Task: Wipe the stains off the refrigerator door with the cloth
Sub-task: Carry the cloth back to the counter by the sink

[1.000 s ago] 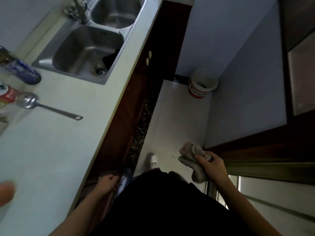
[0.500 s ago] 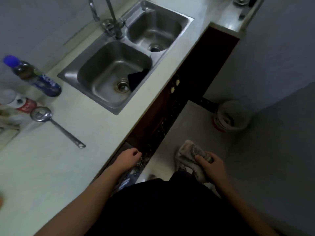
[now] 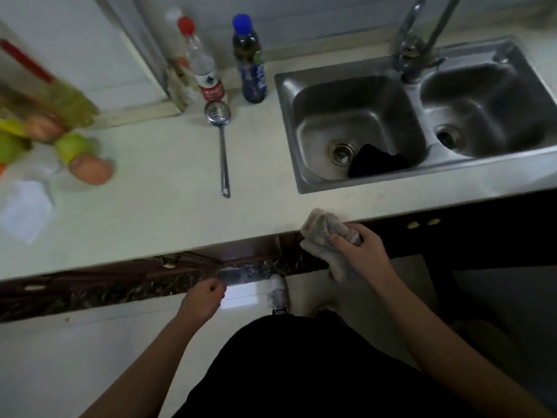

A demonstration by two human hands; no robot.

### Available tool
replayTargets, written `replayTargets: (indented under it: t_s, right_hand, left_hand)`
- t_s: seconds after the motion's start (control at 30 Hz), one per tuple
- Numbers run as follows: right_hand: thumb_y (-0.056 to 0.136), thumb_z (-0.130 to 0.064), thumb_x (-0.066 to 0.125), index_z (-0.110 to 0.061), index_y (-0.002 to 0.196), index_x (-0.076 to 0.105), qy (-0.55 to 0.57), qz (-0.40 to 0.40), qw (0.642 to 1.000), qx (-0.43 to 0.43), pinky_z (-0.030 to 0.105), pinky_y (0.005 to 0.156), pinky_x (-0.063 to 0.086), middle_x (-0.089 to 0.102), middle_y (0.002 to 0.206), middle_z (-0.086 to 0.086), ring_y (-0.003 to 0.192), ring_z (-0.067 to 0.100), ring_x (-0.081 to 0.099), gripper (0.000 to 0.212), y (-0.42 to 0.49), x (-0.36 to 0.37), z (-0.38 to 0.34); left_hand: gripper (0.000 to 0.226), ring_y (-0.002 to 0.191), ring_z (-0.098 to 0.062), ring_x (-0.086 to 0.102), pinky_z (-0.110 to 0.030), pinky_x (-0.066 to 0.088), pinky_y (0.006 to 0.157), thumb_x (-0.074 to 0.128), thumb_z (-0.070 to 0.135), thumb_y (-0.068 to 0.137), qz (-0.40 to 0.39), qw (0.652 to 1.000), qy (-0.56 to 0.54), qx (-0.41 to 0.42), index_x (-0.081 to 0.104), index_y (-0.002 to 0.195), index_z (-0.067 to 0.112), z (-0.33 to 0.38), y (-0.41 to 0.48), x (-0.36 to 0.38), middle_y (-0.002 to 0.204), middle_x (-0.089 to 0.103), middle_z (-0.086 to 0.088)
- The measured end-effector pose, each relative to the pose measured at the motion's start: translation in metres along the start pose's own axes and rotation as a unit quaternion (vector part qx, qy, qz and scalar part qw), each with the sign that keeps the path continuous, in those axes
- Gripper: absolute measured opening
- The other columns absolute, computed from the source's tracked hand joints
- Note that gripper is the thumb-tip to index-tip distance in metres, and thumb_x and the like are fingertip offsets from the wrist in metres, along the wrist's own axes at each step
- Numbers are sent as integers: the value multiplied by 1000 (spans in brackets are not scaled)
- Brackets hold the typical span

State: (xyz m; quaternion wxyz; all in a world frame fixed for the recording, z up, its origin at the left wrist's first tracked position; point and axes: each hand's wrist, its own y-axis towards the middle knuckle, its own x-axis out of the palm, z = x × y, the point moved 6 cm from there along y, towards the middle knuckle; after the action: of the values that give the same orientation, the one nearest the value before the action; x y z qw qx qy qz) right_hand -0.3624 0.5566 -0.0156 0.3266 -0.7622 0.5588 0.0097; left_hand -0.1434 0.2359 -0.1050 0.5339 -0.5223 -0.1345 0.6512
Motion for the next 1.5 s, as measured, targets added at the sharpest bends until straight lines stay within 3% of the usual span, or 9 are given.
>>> replayTargets:
  t_s: [0.13,0.27,0.5,0.57,0.7,0.8,0.93,1.3,1.5]
  right_hand:
    - [86,-29,80,-18,102,71,-55,-32,997,-46,35,81,54,72,91,0,86,18,67,21,45,34,-49]
    - [83,-35,82,-21,109,70,-97,-57,990,-85,33,80,54,71,95,-1,90,18,67,32,92,71,-104]
    - [87,-35,79,-24,125,61,-139,-130,967,-167,15,71,47,62,108,-9,94,4,61,43,172,136,-176]
    - [87,-34,79,-25,129,59,-197,-154,946,-204,19,80,48,61,112,-9,99,8,60,47,189,154,-180]
    - [85,-40,77,-28,138,54,-351,-158,891,-242,41,107,45,58,133,-2,125,22,51,59,201,179,-165]
    - [87,-44,75,-28,145,47,-362,-95,891,-256,46,119,35,48,145,-3,137,22,37,67,186,170,-159]
    - [89,-42,73,-22,145,48,-341,-27,904,-255,43,114,40,50,142,1,133,23,40,65,167,159,-147]
    - [93,-21,69,-20,146,49,-408,-142,841,-326,46,116,40,48,148,5,137,27,39,57,190,152,-159]
    - [90,-24,71,-19,146,47,-371,-69,869,-321,43,113,44,47,147,3,138,25,40,61,169,149,-156]
  left_hand:
    - [54,81,-29,69,-50,58,82,40,57,67,30,998,-51,-11,67,80,12,-10,3,-9,80,71,-9]
    - [55,81,-28,69,-45,57,83,38,56,66,54,995,-70,-39,66,82,12,-4,2,-31,82,71,-7]
    - [31,83,-22,69,-39,53,83,47,40,88,80,991,-89,-54,65,84,15,2,22,-68,85,71,-2]
    - [25,83,-20,69,-39,53,84,50,35,94,79,992,-88,-53,65,85,17,-2,31,-72,86,71,0]
    - [27,81,-16,68,-36,52,80,49,37,97,63,995,-62,-43,65,87,18,-6,40,-68,86,71,1]
    - [28,80,-14,67,-32,50,77,48,36,96,44,997,-52,-41,64,83,18,-5,42,-61,83,70,2]
    - [25,79,-12,67,-30,49,75,49,36,96,21,999,-37,-32,64,81,22,-3,43,-53,82,69,5]
    - [27,83,-17,68,-32,50,80,47,38,95,0,999,2,-50,62,80,21,-10,51,-50,83,70,3]
    - [28,81,-17,68,-34,52,82,47,37,94,16,999,-16,-47,64,80,20,-7,53,-50,84,70,1]
